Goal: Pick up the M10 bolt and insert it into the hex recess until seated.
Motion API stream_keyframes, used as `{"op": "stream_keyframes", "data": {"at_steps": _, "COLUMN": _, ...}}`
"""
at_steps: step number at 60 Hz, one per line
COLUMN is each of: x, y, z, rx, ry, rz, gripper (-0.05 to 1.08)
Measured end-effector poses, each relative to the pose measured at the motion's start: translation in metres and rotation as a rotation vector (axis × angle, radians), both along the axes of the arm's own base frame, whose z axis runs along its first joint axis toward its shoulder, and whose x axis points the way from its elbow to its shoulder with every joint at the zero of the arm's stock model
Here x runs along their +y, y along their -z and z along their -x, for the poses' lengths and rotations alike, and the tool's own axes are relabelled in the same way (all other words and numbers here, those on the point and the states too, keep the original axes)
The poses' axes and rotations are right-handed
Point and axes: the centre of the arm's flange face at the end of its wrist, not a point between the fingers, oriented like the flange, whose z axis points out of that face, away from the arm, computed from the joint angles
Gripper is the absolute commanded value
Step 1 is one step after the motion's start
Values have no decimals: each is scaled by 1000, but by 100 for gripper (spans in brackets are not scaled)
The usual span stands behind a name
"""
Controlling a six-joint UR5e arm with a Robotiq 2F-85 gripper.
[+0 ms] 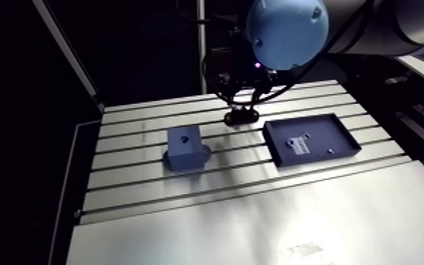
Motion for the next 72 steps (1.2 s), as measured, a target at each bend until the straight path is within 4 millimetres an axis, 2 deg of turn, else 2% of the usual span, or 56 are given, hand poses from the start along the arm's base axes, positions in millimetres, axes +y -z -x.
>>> {"op": "stream_keyframes", "data": {"at_steps": 47, "x": -5, "y": 8, "z": 2, "rx": 12, "ry": -7, "rz": 0, "gripper": 38}}
{"op": "stream_keyframes", "data": {"at_steps": 72, "x": -5, "y": 10, "z": 1, "rx": 8, "ry": -6, "rz": -1, "gripper": 46}}
